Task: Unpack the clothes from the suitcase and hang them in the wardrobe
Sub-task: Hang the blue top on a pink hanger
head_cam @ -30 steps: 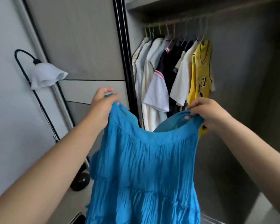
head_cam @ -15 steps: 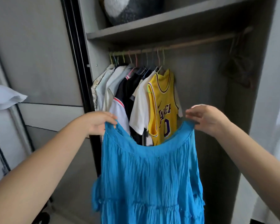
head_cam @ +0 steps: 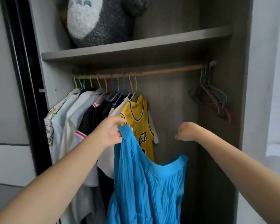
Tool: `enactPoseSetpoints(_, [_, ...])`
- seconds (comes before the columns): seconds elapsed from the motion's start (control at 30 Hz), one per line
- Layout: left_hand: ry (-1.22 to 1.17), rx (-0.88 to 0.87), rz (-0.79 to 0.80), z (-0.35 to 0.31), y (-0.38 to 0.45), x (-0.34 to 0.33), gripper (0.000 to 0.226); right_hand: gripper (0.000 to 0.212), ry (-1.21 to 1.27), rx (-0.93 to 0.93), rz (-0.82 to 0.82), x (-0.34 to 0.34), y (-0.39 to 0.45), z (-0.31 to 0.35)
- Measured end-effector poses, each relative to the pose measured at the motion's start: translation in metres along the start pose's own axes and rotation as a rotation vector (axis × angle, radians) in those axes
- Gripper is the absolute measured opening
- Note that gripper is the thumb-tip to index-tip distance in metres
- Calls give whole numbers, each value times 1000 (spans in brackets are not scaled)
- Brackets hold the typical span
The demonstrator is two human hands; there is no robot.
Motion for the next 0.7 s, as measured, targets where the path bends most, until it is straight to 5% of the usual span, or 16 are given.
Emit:
enactPoseSetpoints(0.2, [68,-57,100,-11,39,0,55,38,-143,-55,-371,69,30,-4])
enactPoseSetpoints(0.3, [34,-71,146,-18,48,2,18,39,-222,-140,-527,100,37,-15])
enactPoseSetpoints(0.43, [37,-98,96,-24,62,17,14,41,-293,-270,-577,117,56,-40])
enactPoseSetpoints(0.7, [260,-59,-60,-30,72,42,10,43,292,-249,-703,140,86,-79])
Point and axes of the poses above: each hand's wrist, its own y-axis towards the middle knuckle, its own x-axis out of the back of the hand, z = x × y, the point moved 9 cm from there along y, towards the middle knuckle, and after that the axes turned 13 degrees about y, right-handed, at the moved point
